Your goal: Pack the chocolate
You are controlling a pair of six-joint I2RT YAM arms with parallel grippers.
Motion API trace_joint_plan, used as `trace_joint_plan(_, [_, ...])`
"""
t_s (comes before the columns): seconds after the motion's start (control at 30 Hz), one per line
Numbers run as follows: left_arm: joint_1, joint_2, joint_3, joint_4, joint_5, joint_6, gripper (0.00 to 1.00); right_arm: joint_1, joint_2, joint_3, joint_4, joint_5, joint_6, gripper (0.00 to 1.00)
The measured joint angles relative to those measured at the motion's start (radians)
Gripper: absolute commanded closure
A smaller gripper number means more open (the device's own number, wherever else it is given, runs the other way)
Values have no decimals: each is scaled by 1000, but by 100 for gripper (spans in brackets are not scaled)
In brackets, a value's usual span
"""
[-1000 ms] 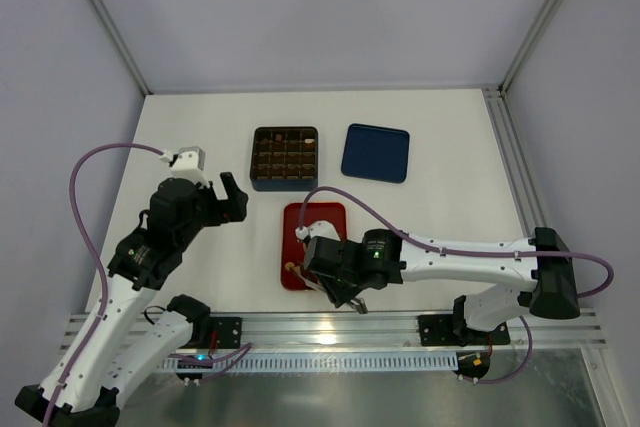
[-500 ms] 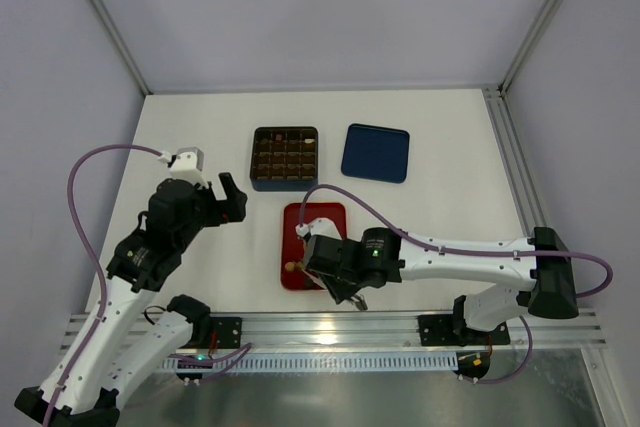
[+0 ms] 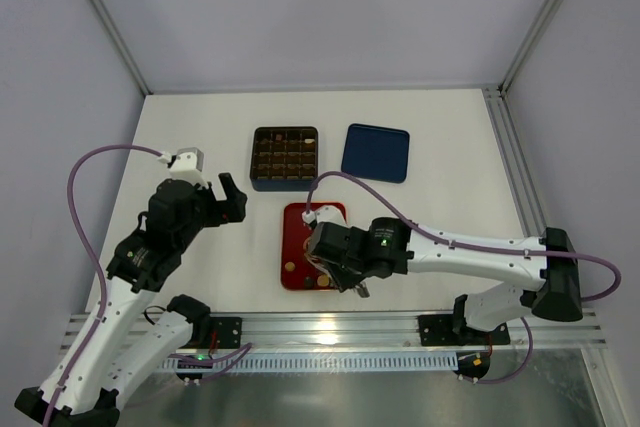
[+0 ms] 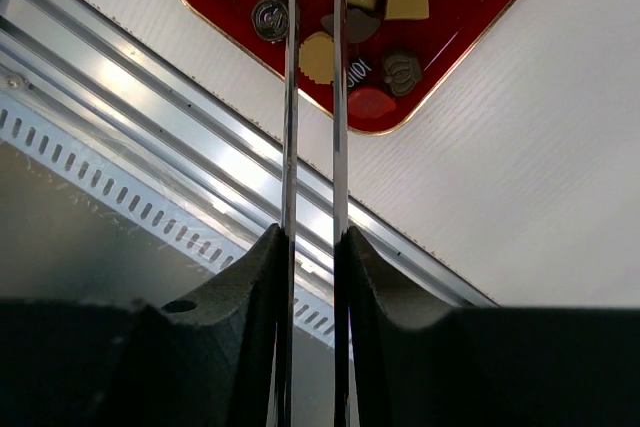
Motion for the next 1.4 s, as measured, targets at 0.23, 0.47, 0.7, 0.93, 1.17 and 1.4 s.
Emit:
trace_joint_plan(0.23, [0,-1,-3,0,-1,0,0,-60,-39,43,-6,3,-34,74])
trace_joint_plan(0.47, [0,-2,-3,0,-2,0,0,-186,-27,114,19,-14,-115,74])
trace_joint_plan(0.7, [0,-6,-3,-6,-3,0,0,-330,161,362,113,-17,-214,74])
trace_joint_plan(0.93, [0,-54,-3,-56,-24,4,0,-430,423,626,190,-46,-272,74])
trace_joint_plan(1.17, [0,-102,-3,-90,-40,4,0,-465,663,864,194,-77,-290,74])
trace_joint_plan(1.4, [0,-106,-3,-96,-44,4,0,-465,738,897,187,-87,-288,74])
